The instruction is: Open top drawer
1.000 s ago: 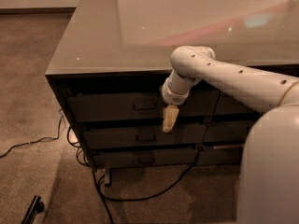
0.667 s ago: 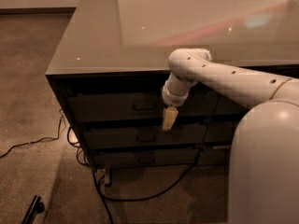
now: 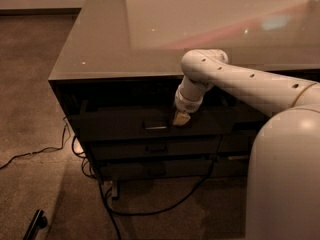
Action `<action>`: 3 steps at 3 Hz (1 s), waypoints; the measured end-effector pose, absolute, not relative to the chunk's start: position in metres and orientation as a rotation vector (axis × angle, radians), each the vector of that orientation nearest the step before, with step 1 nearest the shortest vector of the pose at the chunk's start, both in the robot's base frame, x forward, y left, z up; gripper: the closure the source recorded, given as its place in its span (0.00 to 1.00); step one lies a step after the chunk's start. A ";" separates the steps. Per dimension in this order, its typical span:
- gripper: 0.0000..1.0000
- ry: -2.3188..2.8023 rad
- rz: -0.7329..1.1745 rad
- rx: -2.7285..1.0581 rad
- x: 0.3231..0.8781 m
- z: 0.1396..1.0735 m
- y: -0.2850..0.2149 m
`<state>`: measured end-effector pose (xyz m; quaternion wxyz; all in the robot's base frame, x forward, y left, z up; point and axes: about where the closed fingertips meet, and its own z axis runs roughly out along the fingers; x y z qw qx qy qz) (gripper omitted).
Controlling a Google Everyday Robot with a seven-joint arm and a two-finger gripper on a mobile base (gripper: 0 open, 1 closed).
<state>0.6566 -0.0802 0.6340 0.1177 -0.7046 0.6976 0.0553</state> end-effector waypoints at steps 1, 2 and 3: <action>0.88 2.041 0.162 -2.062 0.657 0.636 -0.080; 0.86 2.041 0.162 -2.062 0.657 0.636 -0.080; 0.63 2.041 0.162 -2.062 0.657 0.636 -0.080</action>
Offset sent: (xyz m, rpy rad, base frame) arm 0.0002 0.0001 0.0016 0.0000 0.0000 0.0000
